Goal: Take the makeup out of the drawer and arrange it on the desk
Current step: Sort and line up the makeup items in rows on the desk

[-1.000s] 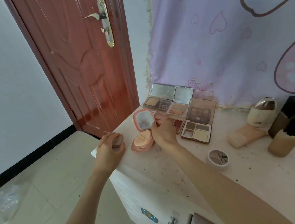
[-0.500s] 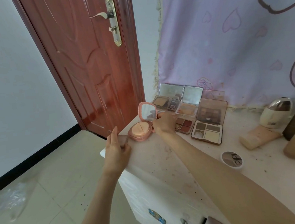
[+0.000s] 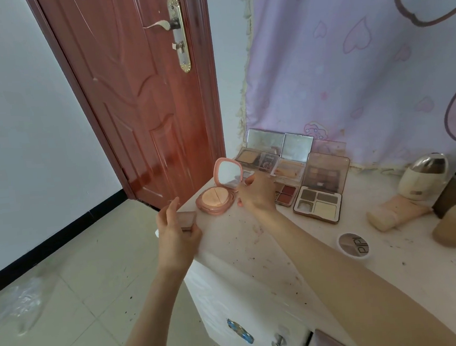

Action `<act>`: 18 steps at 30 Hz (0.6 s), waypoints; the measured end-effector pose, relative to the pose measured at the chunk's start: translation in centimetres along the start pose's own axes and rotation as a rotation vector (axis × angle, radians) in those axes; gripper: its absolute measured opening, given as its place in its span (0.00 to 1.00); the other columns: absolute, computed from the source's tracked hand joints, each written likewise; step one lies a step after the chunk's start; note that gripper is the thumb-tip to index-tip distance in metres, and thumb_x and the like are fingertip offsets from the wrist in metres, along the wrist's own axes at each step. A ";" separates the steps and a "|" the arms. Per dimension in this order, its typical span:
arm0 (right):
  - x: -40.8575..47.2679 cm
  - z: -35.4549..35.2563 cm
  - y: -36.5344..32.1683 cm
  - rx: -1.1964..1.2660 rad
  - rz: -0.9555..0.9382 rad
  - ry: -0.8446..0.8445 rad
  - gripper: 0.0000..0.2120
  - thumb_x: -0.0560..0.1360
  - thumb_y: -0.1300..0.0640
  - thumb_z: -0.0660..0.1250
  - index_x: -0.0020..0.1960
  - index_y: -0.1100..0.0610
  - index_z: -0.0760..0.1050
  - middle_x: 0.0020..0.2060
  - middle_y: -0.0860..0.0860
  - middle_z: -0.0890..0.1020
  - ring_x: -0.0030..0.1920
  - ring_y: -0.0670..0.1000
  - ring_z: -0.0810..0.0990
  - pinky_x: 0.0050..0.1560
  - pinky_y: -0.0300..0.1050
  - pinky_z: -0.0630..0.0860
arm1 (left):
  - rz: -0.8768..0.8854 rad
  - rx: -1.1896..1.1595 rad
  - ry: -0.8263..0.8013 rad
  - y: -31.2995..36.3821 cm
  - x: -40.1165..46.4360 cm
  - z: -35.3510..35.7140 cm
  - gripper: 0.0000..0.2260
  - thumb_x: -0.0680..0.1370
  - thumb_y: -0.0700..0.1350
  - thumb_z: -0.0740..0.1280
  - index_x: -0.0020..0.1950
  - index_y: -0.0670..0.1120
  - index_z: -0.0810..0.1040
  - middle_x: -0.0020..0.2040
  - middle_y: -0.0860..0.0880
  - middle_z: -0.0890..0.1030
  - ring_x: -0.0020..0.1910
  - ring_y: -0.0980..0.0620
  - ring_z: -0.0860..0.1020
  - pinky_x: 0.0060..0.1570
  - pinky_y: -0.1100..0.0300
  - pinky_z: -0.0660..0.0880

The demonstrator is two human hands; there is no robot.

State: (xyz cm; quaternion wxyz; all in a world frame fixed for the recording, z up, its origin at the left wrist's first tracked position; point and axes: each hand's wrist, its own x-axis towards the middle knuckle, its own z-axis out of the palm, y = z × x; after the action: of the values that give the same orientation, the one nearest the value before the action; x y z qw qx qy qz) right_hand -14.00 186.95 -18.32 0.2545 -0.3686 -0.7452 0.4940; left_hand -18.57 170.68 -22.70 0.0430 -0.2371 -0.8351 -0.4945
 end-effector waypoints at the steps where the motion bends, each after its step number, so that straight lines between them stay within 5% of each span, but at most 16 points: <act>1: -0.8 -0.4 0.1 0.037 -0.010 -0.011 0.07 0.77 0.61 0.62 0.46 0.64 0.75 0.40 0.57 0.81 0.41 0.58 0.82 0.48 0.54 0.79 | -0.006 -0.018 0.007 0.0 -0.2 -0.2 0.28 0.73 0.36 0.67 0.71 0.46 0.63 0.67 0.45 0.65 0.59 0.50 0.70 0.57 0.65 0.64; 4: -3.5 -2.0 0.8 0.175 -0.015 -0.120 0.09 0.76 0.63 0.59 0.42 0.60 0.77 0.30 0.52 0.79 0.29 0.48 0.81 0.37 0.44 0.81 | -0.025 -0.159 0.012 0.4 -1.5 -0.7 0.28 0.72 0.36 0.69 0.69 0.49 0.65 0.64 0.48 0.69 0.59 0.52 0.71 0.57 0.62 0.67; 7: -6.4 -3.6 2.0 0.315 0.010 -0.279 0.08 0.76 0.63 0.61 0.42 0.59 0.78 0.33 0.53 0.81 0.29 0.47 0.80 0.29 0.35 0.75 | 0.036 -0.353 -0.043 1.9 -3.2 -0.6 0.28 0.72 0.35 0.69 0.69 0.52 0.65 0.62 0.51 0.73 0.60 0.55 0.73 0.57 0.66 0.69; 12: -9.2 -6.5 4.7 0.504 -0.099 -0.442 0.09 0.78 0.60 0.63 0.55 0.58 0.79 0.45 0.52 0.83 0.44 0.49 0.82 0.40 0.37 0.75 | 0.143 -0.498 -0.146 5.4 -6.0 1.1 0.27 0.73 0.39 0.71 0.64 0.63 0.66 0.58 0.62 0.76 0.60 0.61 0.74 0.58 0.68 0.71; 18: -10.1 -7.8 5.7 0.713 -0.158 -0.459 0.11 0.75 0.59 0.63 0.53 0.52 0.82 0.52 0.55 0.83 0.55 0.55 0.81 0.52 0.45 0.76 | 0.172 -0.436 -0.223 7.4 -7.4 2.2 0.14 0.68 0.52 0.71 0.53 0.56 0.79 0.54 0.59 0.80 0.56 0.61 0.77 0.59 0.64 0.73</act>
State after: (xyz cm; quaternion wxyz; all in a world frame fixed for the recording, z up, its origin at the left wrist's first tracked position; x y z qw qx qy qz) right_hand -0.43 184.51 -20.71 0.2307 -0.0800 -0.5913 0.7686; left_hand -8.42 172.90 -20.12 -0.0597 -0.3640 -0.6850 -0.6283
